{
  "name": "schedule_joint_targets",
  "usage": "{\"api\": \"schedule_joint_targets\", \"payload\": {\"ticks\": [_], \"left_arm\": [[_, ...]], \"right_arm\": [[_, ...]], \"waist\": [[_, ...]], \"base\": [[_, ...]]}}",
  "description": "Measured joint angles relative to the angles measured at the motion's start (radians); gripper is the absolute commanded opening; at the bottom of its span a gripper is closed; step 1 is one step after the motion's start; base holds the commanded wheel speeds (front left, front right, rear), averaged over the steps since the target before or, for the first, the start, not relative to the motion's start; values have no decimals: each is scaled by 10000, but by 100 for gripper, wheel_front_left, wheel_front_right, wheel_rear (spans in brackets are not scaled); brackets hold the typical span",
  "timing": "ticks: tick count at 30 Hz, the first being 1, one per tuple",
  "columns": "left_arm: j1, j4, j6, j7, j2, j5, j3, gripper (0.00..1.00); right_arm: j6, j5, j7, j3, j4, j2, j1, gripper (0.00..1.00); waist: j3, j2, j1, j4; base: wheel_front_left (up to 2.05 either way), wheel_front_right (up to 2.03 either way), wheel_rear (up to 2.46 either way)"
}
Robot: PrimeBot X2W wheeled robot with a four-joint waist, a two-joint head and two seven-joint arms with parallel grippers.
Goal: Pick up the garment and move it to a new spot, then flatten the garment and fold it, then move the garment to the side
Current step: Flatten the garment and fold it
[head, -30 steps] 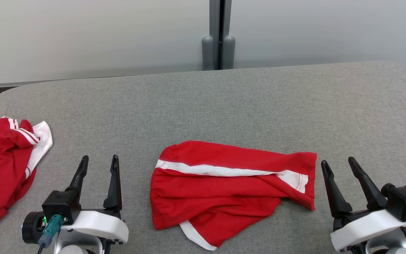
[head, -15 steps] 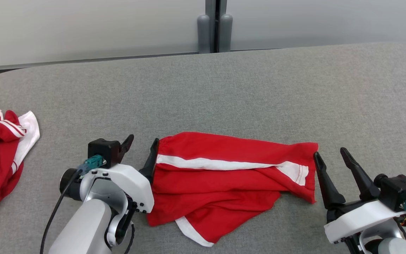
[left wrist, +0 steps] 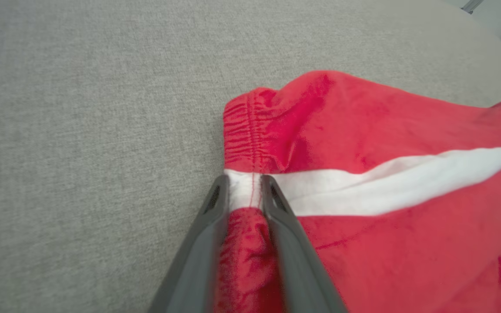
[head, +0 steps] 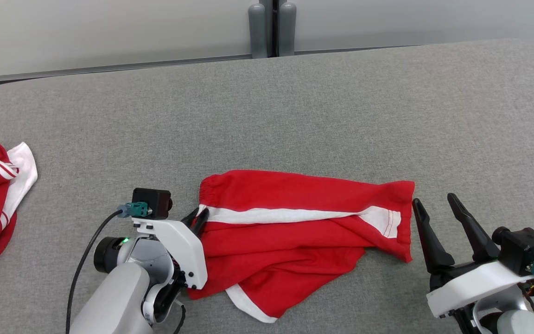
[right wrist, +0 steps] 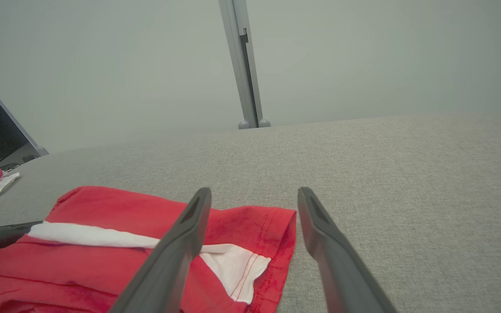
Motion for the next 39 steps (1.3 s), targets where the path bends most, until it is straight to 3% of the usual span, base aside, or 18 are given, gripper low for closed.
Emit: {"api": "schedule_joint_targets", "payload": {"ticks": [9, 14, 21, 28, 30, 31, 32, 33, 39], "left_arm": [[-138, -305, -25, -318, 67, -23, 23, 0], [-227, -587, 36, -575, 67, 59, 15, 0], [-277, -855, 88, -717, 19, 136, -104, 0], [-301, -936, 113, -788, -36, 159, -178, 0], [-311, -934, 113, -828, -54, 159, -199, 0], [-314, -936, 113, -836, -56, 157, -199, 0], [-316, -934, 113, -855, -58, 157, -201, 0], [-316, -932, 113, -874, -59, 157, -209, 0], [-319, -963, 132, -1041, -56, 153, -219, 0]], "right_arm": [[0, 79, -58, -192, 50, -50, -138, 100], [-6, 408, 309, -499, 711, -309, -114, 100], [-8, 1151, 1208, 564, 1626, -612, -399, 100], [-8, 1536, 1409, 1446, 2414, -744, -1093, 100], [-8, 1657, 1406, 1603, 2619, -757, -1235, 49], [-8, 1672, 1373, 1668, 2675, -777, -1301, 40], [-8, 1764, 1315, 1718, 2746, -786, -1363, 11], [-8, 1820, 1300, 1779, 2838, -800, -1425, 0], [-8, 1942, 920, 1900, 2947, -871, -1572, 0]], "waist": [[80, -1, 0, 61], [106, 0, 0, 106], [250, 0, 1, 302], [395, 0, 0, 457], [429, 0, 0, 482], [448, 0, 0, 487], [466, 0, 0, 493], [474, -1, 0, 493], [537, -1, 0, 487]], "base": [[0, 0, 0], [0, 0, 0], [0, 0, 0], [0, 0, 0], [0, 0, 0], [0, 0, 0], [0, 0, 0], [0, 0, 0], [0, 0, 0]]}}
